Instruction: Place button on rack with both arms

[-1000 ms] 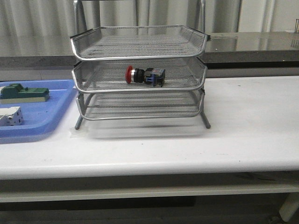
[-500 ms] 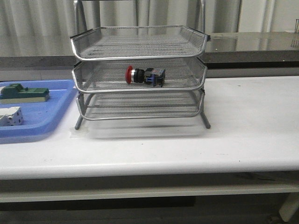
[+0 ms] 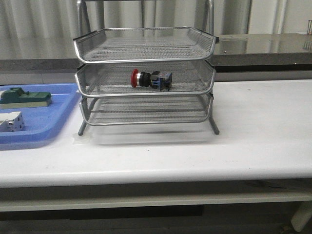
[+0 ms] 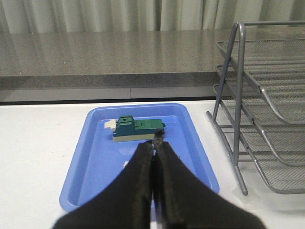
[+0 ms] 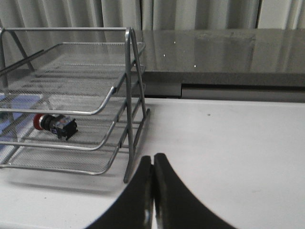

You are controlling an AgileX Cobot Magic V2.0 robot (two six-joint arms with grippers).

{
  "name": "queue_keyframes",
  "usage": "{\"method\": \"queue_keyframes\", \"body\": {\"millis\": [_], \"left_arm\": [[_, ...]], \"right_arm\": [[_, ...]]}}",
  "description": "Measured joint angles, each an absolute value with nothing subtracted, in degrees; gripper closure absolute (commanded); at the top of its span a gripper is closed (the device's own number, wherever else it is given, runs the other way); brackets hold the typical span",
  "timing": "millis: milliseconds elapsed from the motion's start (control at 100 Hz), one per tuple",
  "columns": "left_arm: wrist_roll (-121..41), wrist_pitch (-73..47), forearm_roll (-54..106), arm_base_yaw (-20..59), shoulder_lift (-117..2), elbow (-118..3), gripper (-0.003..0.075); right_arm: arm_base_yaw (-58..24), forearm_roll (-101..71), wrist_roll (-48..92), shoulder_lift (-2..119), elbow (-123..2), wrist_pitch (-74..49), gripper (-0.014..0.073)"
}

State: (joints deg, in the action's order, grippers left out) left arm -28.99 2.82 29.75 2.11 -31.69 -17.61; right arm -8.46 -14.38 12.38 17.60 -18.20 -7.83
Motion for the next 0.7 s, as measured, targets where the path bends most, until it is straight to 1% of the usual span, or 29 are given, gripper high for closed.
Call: {"method": "queue_keyframes", "body": {"millis": [170,350,580,700], "left_arm": [[-29.0,2.8,29.7,2.1,-31.7,-17.6,0.0741],[-29.0,2.8,29.7,2.1,-31.7,-17.6,0.0741],[-29.0,2.8,29.7,2.1,-31.7,-17.6,0.0741],[-29.0,2.8,29.7,2.1,-31.7,-17.6,0.0741]], "right_arm": [[-8.5,-13.5,12.4,11.7,-18.0,-11.3,0.0650],[-8.5,-8.7,11.1,7.0,-15.7,-14.6,0.0650],[-8.5,0.0,-0.5,0.6,-9.9,-14.8,0.0650],[-8.5,3.6,-5.9,-0.6,-6.8,-14.8,0.0650]]}}
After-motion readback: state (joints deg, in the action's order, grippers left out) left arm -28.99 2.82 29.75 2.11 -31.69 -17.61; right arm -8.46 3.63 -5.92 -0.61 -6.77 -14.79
